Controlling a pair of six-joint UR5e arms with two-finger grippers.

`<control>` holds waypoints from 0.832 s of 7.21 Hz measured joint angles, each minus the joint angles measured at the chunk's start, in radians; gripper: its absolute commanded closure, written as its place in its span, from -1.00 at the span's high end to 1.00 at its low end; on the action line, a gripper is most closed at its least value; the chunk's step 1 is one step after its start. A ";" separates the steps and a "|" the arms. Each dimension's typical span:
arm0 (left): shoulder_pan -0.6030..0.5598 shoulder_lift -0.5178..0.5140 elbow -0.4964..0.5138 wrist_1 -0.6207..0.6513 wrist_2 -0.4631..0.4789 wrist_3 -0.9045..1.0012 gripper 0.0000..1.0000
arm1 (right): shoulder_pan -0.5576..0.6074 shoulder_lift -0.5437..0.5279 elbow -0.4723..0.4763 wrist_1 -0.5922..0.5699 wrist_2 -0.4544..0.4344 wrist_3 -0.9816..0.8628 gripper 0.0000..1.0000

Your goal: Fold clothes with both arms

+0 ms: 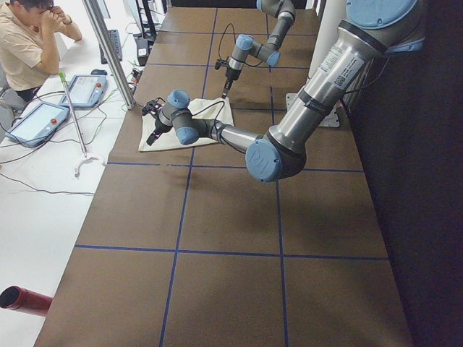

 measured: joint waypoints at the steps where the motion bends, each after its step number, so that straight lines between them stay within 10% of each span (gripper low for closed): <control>1: 0.001 0.000 0.000 0.000 0.000 0.000 1.00 | -0.024 -0.034 0.039 0.000 -0.031 0.043 -1.00; 2: 0.001 0.001 0.001 0.001 0.001 0.000 1.00 | -0.060 -0.055 0.067 0.000 -0.080 0.090 0.37; 3: 0.001 0.001 0.001 0.001 0.001 0.000 1.00 | -0.091 -0.065 0.079 0.000 -0.125 0.129 0.99; 6: 0.003 -0.001 -0.009 0.000 0.000 -0.003 1.00 | -0.055 -0.064 0.094 -0.004 -0.116 0.126 1.00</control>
